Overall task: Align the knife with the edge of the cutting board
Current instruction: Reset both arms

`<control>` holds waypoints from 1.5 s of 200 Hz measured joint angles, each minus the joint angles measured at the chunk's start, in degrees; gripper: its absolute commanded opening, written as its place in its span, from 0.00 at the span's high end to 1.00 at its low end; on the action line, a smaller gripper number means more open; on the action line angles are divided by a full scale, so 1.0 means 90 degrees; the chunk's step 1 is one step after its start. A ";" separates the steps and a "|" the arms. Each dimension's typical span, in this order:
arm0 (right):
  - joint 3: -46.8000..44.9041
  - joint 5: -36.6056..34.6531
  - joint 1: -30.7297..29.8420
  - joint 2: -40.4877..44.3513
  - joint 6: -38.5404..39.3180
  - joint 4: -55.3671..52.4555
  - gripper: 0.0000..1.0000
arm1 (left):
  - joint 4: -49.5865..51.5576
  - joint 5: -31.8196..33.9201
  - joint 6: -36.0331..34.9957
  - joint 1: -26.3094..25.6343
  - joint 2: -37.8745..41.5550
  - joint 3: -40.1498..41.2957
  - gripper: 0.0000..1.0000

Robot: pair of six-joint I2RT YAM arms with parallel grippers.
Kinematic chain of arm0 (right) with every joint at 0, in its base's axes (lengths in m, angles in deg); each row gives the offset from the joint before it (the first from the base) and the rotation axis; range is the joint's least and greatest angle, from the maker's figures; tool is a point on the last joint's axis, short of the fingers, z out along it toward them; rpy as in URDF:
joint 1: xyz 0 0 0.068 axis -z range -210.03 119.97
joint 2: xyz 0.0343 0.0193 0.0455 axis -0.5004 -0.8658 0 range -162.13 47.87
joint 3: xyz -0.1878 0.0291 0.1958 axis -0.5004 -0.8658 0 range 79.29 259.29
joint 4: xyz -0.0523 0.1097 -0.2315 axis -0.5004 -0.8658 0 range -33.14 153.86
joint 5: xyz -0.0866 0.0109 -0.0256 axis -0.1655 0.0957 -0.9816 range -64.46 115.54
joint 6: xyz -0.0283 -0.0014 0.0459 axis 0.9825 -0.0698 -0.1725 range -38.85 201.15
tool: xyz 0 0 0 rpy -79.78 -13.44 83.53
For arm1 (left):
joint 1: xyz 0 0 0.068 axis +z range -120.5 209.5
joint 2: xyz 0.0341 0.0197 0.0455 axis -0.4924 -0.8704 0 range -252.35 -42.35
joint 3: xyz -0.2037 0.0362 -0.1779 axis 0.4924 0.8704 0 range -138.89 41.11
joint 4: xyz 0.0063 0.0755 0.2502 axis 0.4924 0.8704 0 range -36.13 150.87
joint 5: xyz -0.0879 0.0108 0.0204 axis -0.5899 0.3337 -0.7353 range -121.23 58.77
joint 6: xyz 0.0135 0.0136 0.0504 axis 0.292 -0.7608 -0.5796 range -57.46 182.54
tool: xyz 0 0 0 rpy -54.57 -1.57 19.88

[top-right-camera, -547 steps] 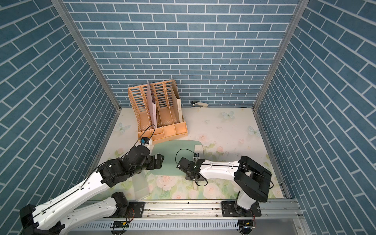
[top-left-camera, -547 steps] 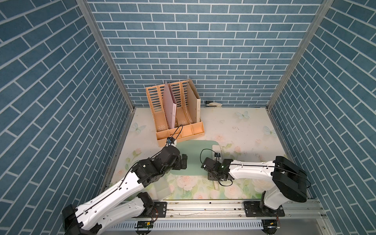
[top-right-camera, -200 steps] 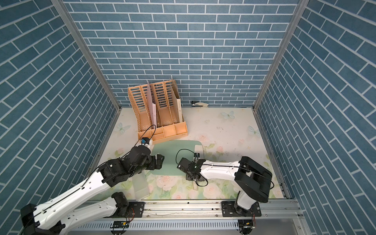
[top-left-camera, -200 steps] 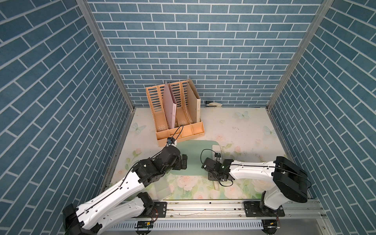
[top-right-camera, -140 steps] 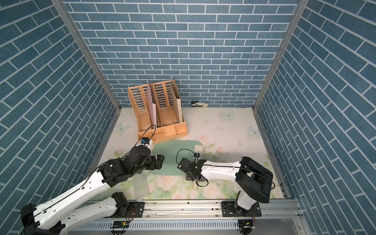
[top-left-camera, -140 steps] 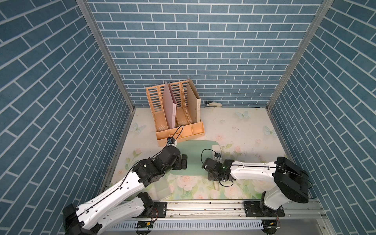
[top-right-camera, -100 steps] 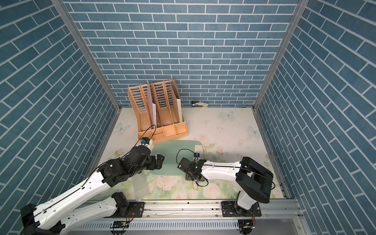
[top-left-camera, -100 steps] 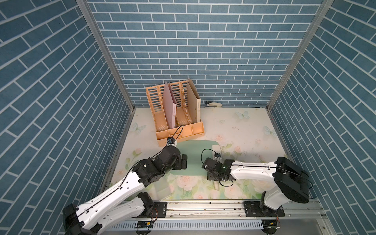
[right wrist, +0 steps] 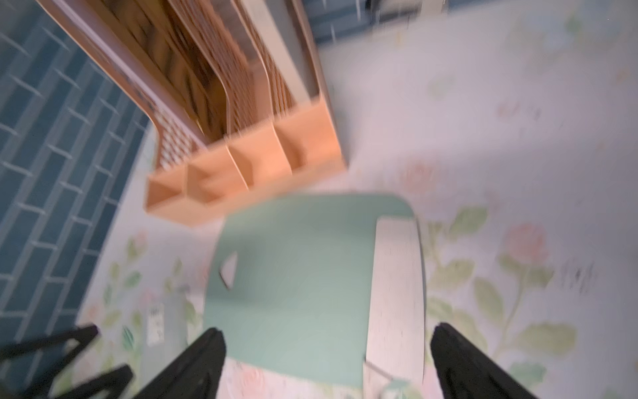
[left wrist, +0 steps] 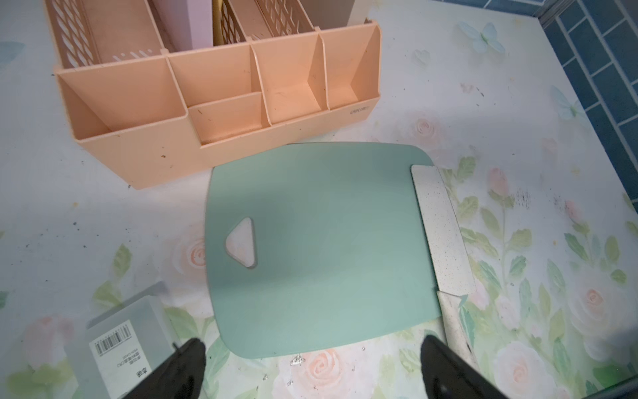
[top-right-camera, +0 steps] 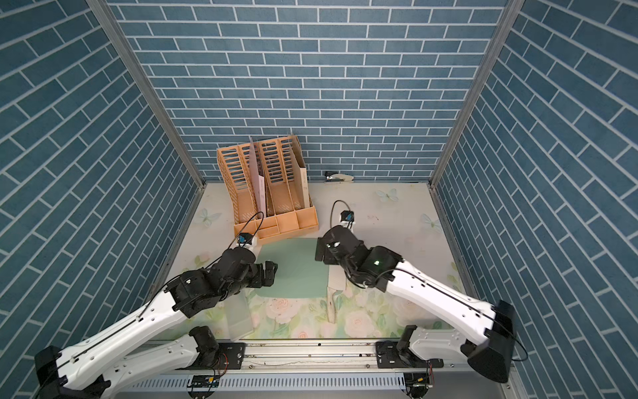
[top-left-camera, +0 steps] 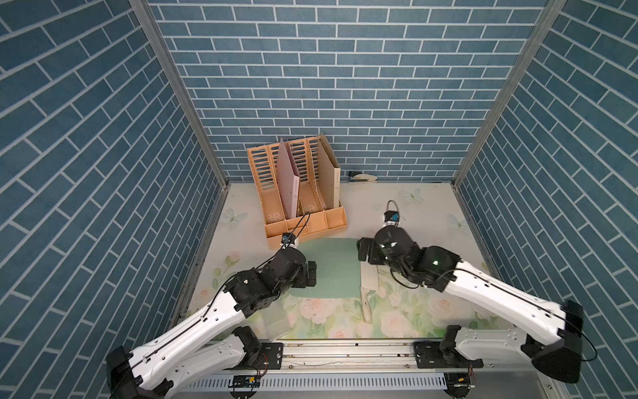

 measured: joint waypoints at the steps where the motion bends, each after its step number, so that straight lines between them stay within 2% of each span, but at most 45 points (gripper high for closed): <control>1: 0.0005 -0.0032 0.0005 0.0039 0.0041 0.0029 0.01 | 0.0002 0.0010 0.0000 0.0000 0.0010 0.0000 0.00; 21: -0.0129 -0.0653 0.0163 0.1129 0.1382 0.1090 0.00 | 0.0041 0.0328 0.0138 0.0005 0.0321 0.0000 0.01; 46: -0.0959 -0.1345 0.0296 0.2317 0.3053 0.2846 0.00 | 0.0061 0.0867 0.0328 0.0005 0.0724 0.0000 0.00; 80: -0.2562 -0.2487 0.0578 0.2846 0.4522 0.4702 0.00 | -0.0432 0.1957 0.0299 0.0015 0.1285 0.0304 0.00; 113: -0.3742 -0.2958 0.1569 0.2514 0.4544 0.4855 0.00 | -0.2120 0.3368 -0.0656 0.0022 0.1834 0.1367 0.00; 133: -0.4274 -0.2922 0.2263 0.2229 0.4104 0.4673 0.01 | -0.4012 0.4189 -0.1931 0.0058 0.1923 0.2404 0.00; 154: -0.4726 -0.2567 0.3079 0.1921 0.3866 0.4685 0.01 | -0.5622 0.4449 -0.3038 0.0435 0.1637 0.3344 0.01; 171: -0.5073 -0.2448 0.3483 0.1455 0.3874 0.5039 0.01 | -0.6390 0.4189 -0.3446 0.1175 0.1151 0.3655 0.00; 199: -0.5741 -0.2234 0.4027 0.0670 0.3912 0.6067 0.01 | -0.7580 0.3104 -0.3704 0.2528 0.0457 0.3942 0.00; 220: -0.6300 -0.2079 0.4454 0.0270 0.3939 0.7215 0.00 | -0.8429 0.2402 -0.3752 0.3310 -0.0299 0.4046 0.00; 243: -0.6569 -0.1943 0.4743 -0.0350 0.4141 0.8568 0.00 | -0.9466 0.1576 -0.3764 0.3988 -0.1350 0.4235 0.00; 270: -0.6868 -0.1280 0.5418 -0.1365 0.4235 1.0894 0.00 | -1.0316 0.0772 -0.3910 0.4507 -0.2557 0.4184 0.00; 288: -0.6839 -0.0709 0.5765 -0.1756 0.4248 1.1358 0.02 | -1.0839 0.0177 -0.4002 0.4777 -0.3033 0.4061 0.00; 300: -0.6795 -0.0143 0.5836 -0.1887 0.4330 1.1657 0.07 | -1.1752 -0.0257 -0.4073 0.4979 -0.3485 0.4126 0.00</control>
